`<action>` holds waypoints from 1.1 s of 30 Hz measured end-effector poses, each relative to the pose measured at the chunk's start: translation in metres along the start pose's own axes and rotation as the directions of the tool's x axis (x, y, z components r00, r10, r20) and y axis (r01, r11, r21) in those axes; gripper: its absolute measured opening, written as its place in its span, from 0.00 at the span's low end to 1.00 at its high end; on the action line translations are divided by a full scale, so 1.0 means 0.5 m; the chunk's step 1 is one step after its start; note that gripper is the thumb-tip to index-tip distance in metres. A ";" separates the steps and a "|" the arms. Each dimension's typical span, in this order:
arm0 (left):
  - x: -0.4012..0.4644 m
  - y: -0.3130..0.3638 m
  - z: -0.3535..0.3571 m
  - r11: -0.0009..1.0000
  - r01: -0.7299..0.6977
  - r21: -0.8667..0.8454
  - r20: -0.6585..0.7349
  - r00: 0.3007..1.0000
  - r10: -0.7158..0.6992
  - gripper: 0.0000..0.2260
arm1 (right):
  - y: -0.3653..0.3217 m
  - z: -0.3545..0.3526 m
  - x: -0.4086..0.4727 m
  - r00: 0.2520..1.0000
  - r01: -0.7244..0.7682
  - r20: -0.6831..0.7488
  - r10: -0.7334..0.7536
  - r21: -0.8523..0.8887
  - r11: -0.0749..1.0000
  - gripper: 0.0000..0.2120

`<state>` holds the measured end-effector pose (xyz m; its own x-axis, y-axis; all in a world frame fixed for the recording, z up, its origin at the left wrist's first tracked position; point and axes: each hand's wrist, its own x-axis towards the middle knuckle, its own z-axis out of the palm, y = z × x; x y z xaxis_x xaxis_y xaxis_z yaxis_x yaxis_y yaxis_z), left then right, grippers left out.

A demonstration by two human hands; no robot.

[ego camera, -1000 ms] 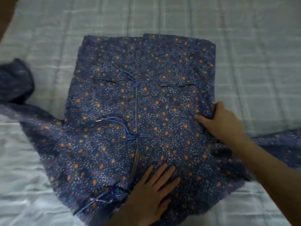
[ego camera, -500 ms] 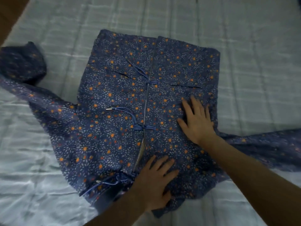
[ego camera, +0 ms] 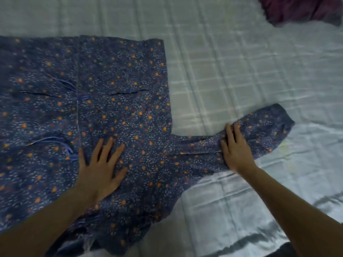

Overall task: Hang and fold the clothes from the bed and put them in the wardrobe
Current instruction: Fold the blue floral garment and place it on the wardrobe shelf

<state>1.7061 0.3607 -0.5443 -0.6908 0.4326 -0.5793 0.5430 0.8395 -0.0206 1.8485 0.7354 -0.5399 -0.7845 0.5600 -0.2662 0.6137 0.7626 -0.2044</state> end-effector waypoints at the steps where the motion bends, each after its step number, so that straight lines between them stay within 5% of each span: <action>1: 0.002 0.017 -0.044 0.996 0.019 0.090 0.088 0.996 -0.027 0.35 | 0.021 0.006 0.001 0.999 0.041 0.033 -0.041 -0.004 0.999 0.30; 4: 0.020 0.107 -0.197 0.950 -0.098 0.297 0.069 0.994 0.081 0.26 | 0.013 -0.011 0.020 0.997 0.072 0.006 -0.073 0.091 0.993 0.25; 6: 0.054 0.193 -0.236 0.966 -0.193 0.172 -0.065 0.976 0.207 0.23 | 0.024 -0.036 0.031 0.993 0.073 -0.111 -0.052 0.195 0.978 0.25; 8: 0.086 0.262 -0.219 0.973 -0.231 -0.020 -0.018 0.973 0.231 0.26 | 0.050 -0.061 0.040 0.966 0.017 -0.255 0.033 0.192 0.981 0.31; 10: 0.122 0.321 -0.171 0.979 -0.166 -0.117 0.181 0.966 0.185 0.33 | 0.106 -0.094 0.067 0.920 -0.207 -0.301 0.251 0.170 0.964 0.36; 14: 0.147 0.337 -0.107 0.989 -0.115 -0.092 0.205 0.970 0.132 0.39 | 0.217 -0.147 0.153 0.768 -0.593 -0.115 0.630 0.245 0.767 0.36; 19: 0.151 0.326 -0.115 0.972 -0.095 -0.215 0.229 0.963 0.145 0.38 | 0.325 -0.208 0.152 0.877 -0.453 -0.067 0.476 0.220 0.864 0.18; 24: 0.142 0.297 -0.106 0.810 -0.159 -0.564 0.005 0.981 0.196 0.38 | 0.418 -0.215 0.086 0.847 -0.494 -0.039 0.531 0.315 0.810 0.06; 29: 0.141 0.309 -0.095 0.885 -0.173 -0.432 -0.057 0.985 0.165 0.43 | 0.392 -0.279 0.027 0.859 -0.416 0.181 0.479 0.792 0.446 0.18; 33: 0.144 0.311 -0.105 0.887 -0.173 -0.429 -0.016 0.983 0.184 0.44 | 0.259 -0.407 0.002 0.953 -0.232 0.137 0.271 0.904 0.360 0.16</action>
<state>1.7158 0.5396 -0.5463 -0.5863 0.5851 -0.5603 0.3963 0.8104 0.4316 1.9092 0.9005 -0.3752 -0.5689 0.6961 -0.4379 0.4833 -0.1479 -0.8629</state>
